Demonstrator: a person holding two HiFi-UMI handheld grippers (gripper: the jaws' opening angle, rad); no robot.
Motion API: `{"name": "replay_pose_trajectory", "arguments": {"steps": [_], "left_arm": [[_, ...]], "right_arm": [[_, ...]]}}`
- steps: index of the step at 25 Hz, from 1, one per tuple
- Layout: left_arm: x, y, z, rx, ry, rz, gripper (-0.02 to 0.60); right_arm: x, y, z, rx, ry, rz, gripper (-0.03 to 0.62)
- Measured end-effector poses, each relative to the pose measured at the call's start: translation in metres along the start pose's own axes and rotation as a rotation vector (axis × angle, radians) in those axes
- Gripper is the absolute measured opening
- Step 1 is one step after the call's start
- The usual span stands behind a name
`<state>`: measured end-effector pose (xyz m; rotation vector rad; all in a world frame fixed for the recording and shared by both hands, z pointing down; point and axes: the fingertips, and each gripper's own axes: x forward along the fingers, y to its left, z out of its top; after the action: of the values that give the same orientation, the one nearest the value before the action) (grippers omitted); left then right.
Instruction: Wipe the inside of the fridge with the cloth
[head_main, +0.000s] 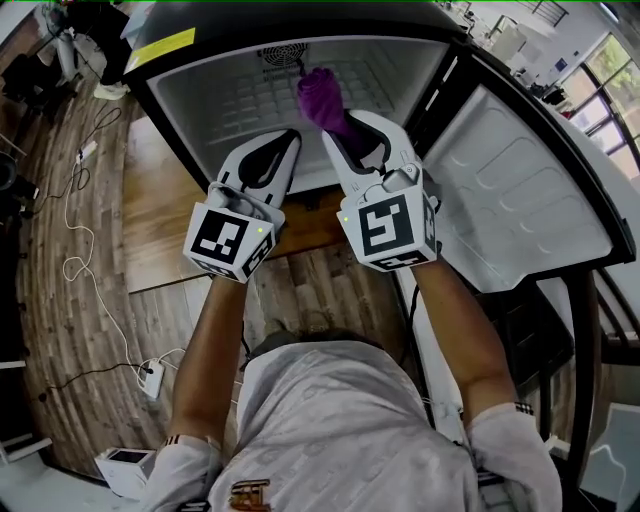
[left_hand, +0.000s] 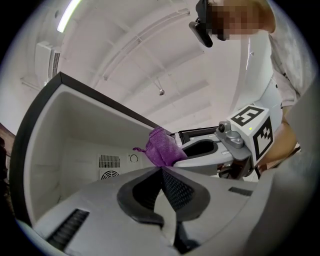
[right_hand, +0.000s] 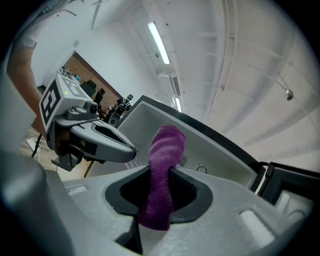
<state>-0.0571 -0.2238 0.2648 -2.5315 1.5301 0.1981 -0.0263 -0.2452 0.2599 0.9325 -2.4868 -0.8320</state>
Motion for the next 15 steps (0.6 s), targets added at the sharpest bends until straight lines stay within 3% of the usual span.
{"name": "replay_pose_trajectory", "arguments": {"steps": [11, 15], "left_arm": [[0.009, 0.015, -0.013, -0.050, -0.005, -0.105, 0.000], [0.006, 0.023, -0.020, -0.067, -0.003, -0.133, 0.000]], "right_arm": [[0.042, -0.023, -0.018, -0.297, 0.256, -0.165, 0.107], [0.061, -0.040, -0.023, -0.464, 0.369, -0.239, 0.107]]}}
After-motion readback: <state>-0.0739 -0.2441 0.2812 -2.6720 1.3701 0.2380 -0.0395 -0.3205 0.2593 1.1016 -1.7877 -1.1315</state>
